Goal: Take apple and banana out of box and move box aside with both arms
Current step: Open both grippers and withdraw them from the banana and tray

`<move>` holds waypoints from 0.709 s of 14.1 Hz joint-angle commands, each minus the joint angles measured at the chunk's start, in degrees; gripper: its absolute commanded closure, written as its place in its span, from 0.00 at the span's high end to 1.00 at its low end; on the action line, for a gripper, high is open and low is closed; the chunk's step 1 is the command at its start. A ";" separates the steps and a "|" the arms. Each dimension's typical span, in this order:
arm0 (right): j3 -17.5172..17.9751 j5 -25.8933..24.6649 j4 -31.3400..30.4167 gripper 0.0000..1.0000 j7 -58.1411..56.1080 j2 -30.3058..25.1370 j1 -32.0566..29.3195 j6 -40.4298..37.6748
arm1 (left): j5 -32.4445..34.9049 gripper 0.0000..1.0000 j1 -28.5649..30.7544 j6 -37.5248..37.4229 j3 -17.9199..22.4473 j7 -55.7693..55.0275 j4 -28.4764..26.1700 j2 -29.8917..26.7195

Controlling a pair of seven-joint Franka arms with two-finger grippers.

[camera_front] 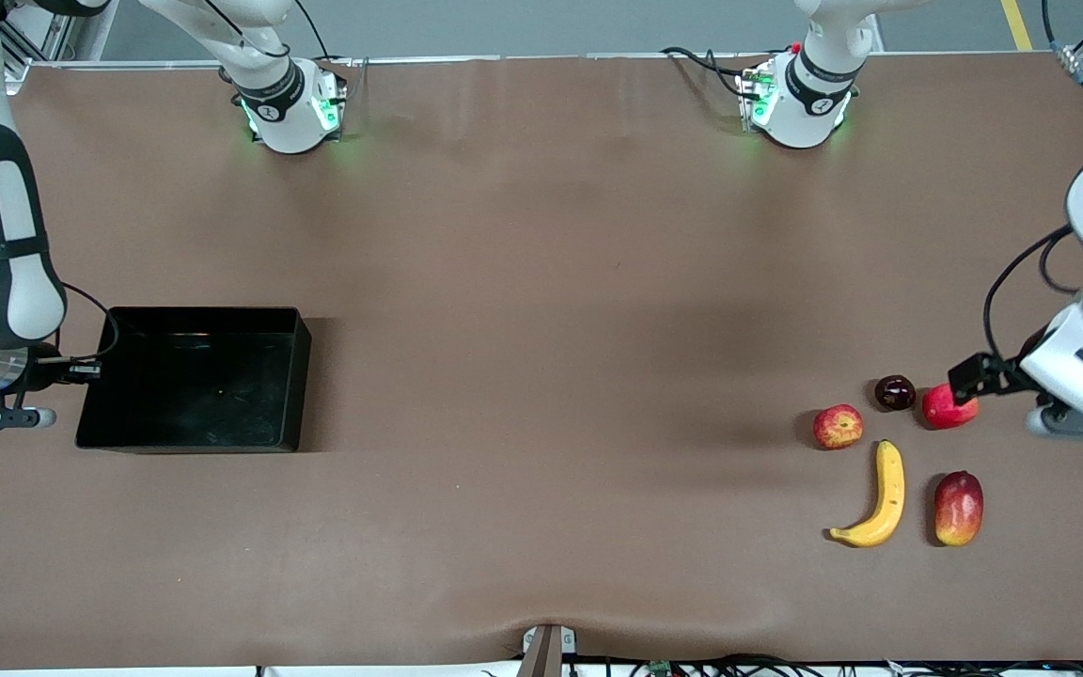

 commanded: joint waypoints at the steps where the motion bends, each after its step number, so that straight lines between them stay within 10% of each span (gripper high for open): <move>1: 1.35 1.59 -0.29 0.80 -1.28 -0.08 -1.72 0.31 | -2.81 1.00 0.69 -3.76 -0.09 -0.47 -3.05 -5.61; 2: 1.35 1.59 -0.21 1.00 -1.28 0.01 -1.63 0.05 | -3.52 1.00 0.70 -5.34 -0.09 -0.64 -3.14 -6.76; 8: 1.35 1.16 6.98 1.00 -1.10 1.07 0.65 -6.69 | -6.34 1.00 0.70 -12.64 -0.09 -1.08 -4.20 -13.53; 10: 1.18 0.45 18.10 1.00 -0.93 1.85 -0.04 -16.60 | -8.35 1.00 0.35 -14.75 -0.18 -3.09 -4.19 -14.93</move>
